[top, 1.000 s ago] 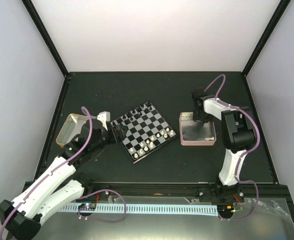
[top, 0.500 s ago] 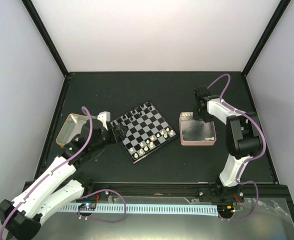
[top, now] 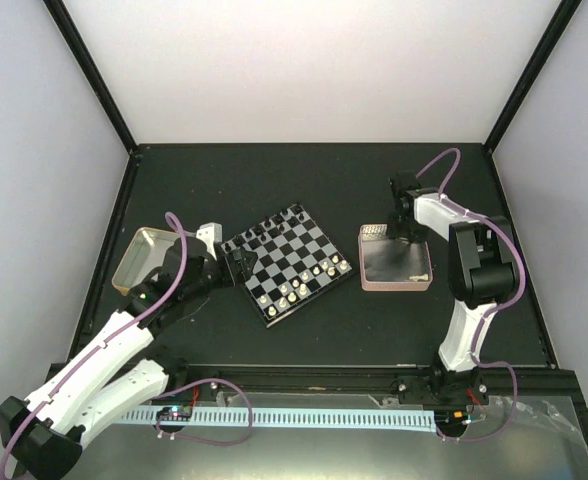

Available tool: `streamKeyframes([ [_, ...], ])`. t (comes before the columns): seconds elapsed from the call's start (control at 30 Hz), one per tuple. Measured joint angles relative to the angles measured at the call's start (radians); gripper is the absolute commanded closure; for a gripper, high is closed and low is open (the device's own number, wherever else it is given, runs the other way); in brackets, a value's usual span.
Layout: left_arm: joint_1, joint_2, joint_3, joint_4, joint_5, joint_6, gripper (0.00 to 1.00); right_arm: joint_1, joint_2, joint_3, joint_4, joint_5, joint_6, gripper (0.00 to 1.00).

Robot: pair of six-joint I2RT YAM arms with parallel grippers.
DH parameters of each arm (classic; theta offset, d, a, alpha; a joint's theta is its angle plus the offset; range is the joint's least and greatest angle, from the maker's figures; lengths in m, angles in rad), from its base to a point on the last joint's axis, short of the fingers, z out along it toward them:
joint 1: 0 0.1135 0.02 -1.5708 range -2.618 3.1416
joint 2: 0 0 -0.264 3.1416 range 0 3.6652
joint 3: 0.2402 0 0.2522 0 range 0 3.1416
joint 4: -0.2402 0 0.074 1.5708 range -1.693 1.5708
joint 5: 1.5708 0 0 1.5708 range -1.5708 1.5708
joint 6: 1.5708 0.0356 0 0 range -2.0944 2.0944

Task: Set up the chess pieces on the board
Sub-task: Pick up the chess piece from the storage box.

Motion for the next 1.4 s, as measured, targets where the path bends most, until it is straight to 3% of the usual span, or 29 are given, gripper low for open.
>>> streamKeyframes([
  [0.37,0.0,0.0,0.0,0.001,0.01,0.0,0.14,-0.044,0.021,0.007,-0.005,-0.036,0.027,0.9],
  [0.47,0.0,0.0,0.0,0.004,0.013,0.0,0.14,-0.047,0.021,0.007,-0.001,-0.046,0.025,0.91],
  [0.57,0.0,0.0,0.0,0.006,0.014,0.0,0.14,-0.047,0.021,0.007,0.002,-0.056,0.018,0.77],
  [0.67,0.0,0.0,0.0,0.006,0.017,0.0,0.14,-0.047,0.021,0.006,0.003,-0.069,0.01,0.74],
  [0.73,0.0,0.0,0.0,0.007,0.019,0.0,0.14,-0.047,0.021,0.005,0.001,-0.076,0.009,0.76],
  [0.9,0.0,0.007,0.0,0.007,0.023,0.0,0.14,-0.047,0.03,0.005,0.004,-0.097,-0.006,0.96],
  [1.2,0.0,0.006,0.0,0.008,0.039,-0.002,0.13,-0.044,-0.03,-0.055,0.03,-0.13,-0.005,0.96],
  [1.4,0.0,0.01,0.002,0.051,0.122,-0.014,0.13,0.006,-0.314,-0.211,0.087,-0.21,-0.015,0.95],
])
